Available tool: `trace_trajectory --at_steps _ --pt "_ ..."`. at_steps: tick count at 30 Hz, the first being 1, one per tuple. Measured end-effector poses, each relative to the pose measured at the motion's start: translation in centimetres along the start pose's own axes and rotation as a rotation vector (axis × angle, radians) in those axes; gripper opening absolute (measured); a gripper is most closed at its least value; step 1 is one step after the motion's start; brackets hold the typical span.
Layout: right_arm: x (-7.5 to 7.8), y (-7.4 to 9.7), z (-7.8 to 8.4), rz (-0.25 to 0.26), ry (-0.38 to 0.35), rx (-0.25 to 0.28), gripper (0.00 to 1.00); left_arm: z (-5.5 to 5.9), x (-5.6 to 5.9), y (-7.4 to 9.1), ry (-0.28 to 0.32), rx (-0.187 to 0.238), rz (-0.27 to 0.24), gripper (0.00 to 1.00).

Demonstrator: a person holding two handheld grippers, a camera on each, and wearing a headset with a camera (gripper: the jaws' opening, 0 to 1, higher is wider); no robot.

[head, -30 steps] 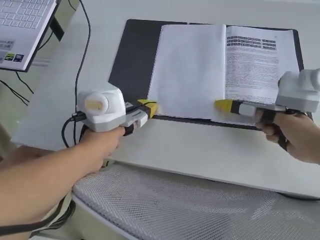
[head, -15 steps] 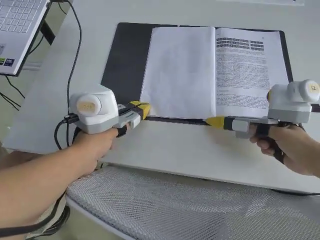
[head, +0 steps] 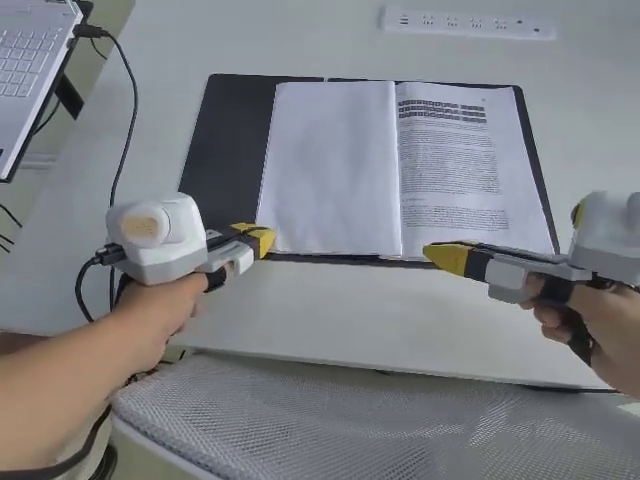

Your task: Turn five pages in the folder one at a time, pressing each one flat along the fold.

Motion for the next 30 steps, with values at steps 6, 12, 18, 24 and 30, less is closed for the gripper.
trace_trajectory --at_steps 6,12,18,24,30 --pt "0.1 2.6 -0.3 0.087 0.001 0.057 0.21 -0.5 1.1 2.0 -0.003 0.005 0.024 0.14" --pt "-0.3 4.5 -0.4 0.148 0.029 0.079 0.23 -0.9 2.0 3.8 -0.014 0.023 0.04 0.15" --pt "-1.2 6.2 -1.0 0.207 0.065 0.092 0.33 -1.1 2.9 5.8 0.003 -0.008 0.034 0.27" --pt "-2.2 8.5 -1.9 0.233 0.097 0.13 0.36 -1.3 3.9 8.4 -0.003 0.007 0.043 0.28" --pt "-2.8 10.8 -2.0 0.275 0.094 0.17 0.4 -1.7 4.8 10.8 0.042 0.011 0.05 0.34"
Point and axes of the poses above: the centre of the closed fingertips' face, and the gripper's own axes: y roughly backward along the fingers, x roughly to its right, z roughly out of its underside, the point moved 9 cm from there along y, roughly backward along the fingers, and after that the axes turned 12 degrees about y, right-handed, at the moved point
